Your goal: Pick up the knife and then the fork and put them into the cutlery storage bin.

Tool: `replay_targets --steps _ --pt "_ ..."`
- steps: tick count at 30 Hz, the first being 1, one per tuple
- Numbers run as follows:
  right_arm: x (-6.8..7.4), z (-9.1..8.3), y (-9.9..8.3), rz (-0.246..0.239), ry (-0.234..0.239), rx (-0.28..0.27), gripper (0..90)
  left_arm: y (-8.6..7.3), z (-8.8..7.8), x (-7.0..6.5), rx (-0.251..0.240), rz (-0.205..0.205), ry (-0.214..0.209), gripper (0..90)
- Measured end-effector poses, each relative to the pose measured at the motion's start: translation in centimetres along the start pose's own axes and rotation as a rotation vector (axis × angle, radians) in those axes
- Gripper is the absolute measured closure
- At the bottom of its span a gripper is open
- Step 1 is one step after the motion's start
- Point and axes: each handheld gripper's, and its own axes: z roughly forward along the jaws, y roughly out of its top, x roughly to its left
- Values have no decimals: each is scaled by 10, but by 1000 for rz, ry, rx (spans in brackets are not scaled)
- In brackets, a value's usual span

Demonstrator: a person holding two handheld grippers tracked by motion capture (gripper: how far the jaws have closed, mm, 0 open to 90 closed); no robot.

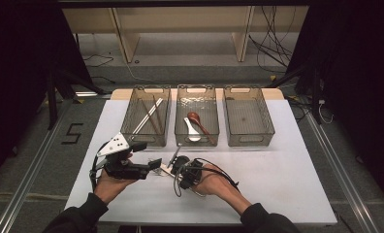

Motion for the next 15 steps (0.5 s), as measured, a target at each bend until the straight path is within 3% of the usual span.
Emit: replay_targets --steps 5,10,15 --pt "-2 0 1 16 12 19 784 0 -1 1 -1 0 3 156" --pt "-5 -3 -1 2 15 65 803 0 -2 1 -7 -7 3 156" --pt "-6 -3 -1 -1 17 67 805 0 -1 0 -6 -6 3 156"
